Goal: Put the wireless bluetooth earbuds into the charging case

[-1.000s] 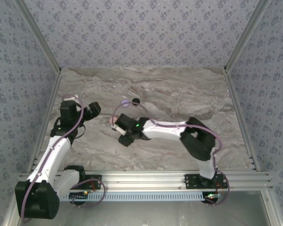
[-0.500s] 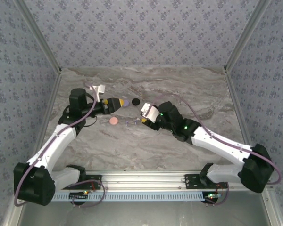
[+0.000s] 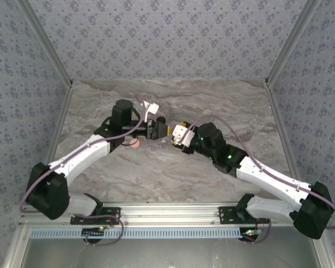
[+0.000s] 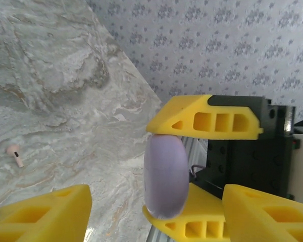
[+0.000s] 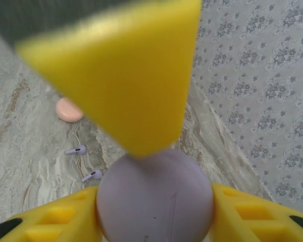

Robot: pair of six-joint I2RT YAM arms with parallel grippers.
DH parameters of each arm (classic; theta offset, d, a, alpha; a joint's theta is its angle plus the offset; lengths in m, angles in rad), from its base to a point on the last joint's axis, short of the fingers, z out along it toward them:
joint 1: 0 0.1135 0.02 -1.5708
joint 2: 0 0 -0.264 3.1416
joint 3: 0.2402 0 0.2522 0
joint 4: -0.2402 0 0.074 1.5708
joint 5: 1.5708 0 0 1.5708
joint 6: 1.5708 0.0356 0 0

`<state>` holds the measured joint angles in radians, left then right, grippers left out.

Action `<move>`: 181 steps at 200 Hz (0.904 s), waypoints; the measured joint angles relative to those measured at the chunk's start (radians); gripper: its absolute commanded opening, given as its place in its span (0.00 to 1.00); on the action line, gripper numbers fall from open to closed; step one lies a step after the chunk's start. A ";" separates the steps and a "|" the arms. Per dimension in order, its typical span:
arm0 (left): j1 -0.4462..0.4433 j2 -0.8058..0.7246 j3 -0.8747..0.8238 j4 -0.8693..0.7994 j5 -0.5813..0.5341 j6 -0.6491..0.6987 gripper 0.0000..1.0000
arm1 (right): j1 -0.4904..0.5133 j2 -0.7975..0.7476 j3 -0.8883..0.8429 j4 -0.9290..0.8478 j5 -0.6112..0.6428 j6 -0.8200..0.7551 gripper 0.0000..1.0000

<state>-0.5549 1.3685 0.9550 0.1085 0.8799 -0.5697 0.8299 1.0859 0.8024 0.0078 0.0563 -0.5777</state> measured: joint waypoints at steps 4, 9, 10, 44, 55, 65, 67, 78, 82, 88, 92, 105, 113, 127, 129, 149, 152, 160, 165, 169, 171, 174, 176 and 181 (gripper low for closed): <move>-0.005 0.009 0.001 0.006 0.002 -0.003 0.63 | -0.002 0.000 0.000 0.000 0.000 0.000 0.51; -0.011 0.017 0.002 0.009 0.005 -0.006 0.61 | -0.002 -0.001 0.000 0.000 0.000 0.000 0.51; -0.012 0.018 0.002 0.009 0.005 -0.006 0.61 | -0.002 -0.001 0.000 0.000 0.000 0.000 0.51; -0.031 0.044 0.008 0.021 0.023 -0.006 0.54 | -0.010 -0.010 0.000 0.000 0.000 0.000 0.51; -0.035 0.044 0.011 0.024 0.026 -0.004 0.51 | -0.014 -0.011 0.000 0.000 0.000 0.001 0.51; -0.035 0.044 0.013 0.024 0.027 -0.003 0.49 | -0.014 -0.013 0.000 -0.001 0.000 0.001 0.51; -0.035 0.044 0.013 0.025 0.027 -0.001 0.49 | -0.015 -0.013 0.000 -0.001 0.000 0.001 0.51; -0.035 0.045 0.015 0.025 0.030 0.001 0.46 | -0.017 -0.013 0.000 -0.001 0.000 0.002 0.51; -0.036 0.045 0.016 0.026 0.030 0.001 0.45 | -0.017 -0.013 0.000 -0.001 0.000 0.002 0.51; -0.037 0.047 0.017 0.026 0.031 0.003 0.44 | -0.017 -0.013 0.000 -0.002 0.000 0.003 0.51; -0.038 0.048 0.018 0.026 0.034 0.003 0.43 | -0.017 -0.013 0.000 -0.002 0.000 0.004 0.51; -0.042 0.051 0.020 0.027 0.037 0.004 0.41 | -0.017 -0.013 0.000 -0.002 0.000 0.005 0.51; -0.044 0.056 0.024 0.026 0.042 0.004 0.39 | -0.017 -0.013 0.000 -0.002 -0.001 0.005 0.51; -0.050 0.063 0.032 0.026 0.047 0.005 0.35 | -0.017 -0.013 0.000 -0.002 -0.004 0.005 0.52; -0.050 0.063 0.033 0.026 0.047 0.005 0.34 | -0.017 -0.013 0.000 -0.002 -0.005 0.005 0.52; -0.050 0.067 0.039 0.024 0.048 0.010 0.28 | -0.019 -0.014 0.000 -0.002 -0.009 0.009 0.52; -0.050 0.068 0.039 0.023 0.048 0.012 0.27 | -0.019 -0.015 0.000 -0.002 -0.010 0.009 0.52; -0.050 0.068 0.039 0.023 0.048 0.015 0.25 | -0.020 -0.016 0.000 -0.003 -0.011 0.011 0.54; -0.050 0.068 0.039 0.023 0.048 0.016 0.23 | -0.021 -0.016 0.000 -0.003 -0.011 0.012 0.55; -0.050 0.068 0.040 0.023 0.048 0.018 0.22 | -0.021 -0.016 0.000 -0.004 -0.012 0.013 0.57; -0.050 0.068 0.040 0.022 0.048 0.019 0.21 | -0.023 -0.016 0.000 -0.004 -0.012 0.016 0.57; -0.050 0.068 0.041 0.021 0.048 0.023 0.21 | -0.025 -0.016 0.000 -0.005 -0.012 0.016 0.59; -0.050 0.068 0.042 0.021 0.048 0.022 0.20 | -0.026 -0.017 0.000 -0.005 -0.013 0.017 0.61; -0.050 0.068 0.044 0.019 0.048 0.027 0.20 | -0.030 -0.018 0.000 -0.006 -0.019 0.020 0.64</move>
<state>-0.6048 1.4368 0.9989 0.1272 0.9283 -0.5430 0.8001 1.0683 0.8028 0.0017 0.0376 -0.5575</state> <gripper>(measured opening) 0.218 0.573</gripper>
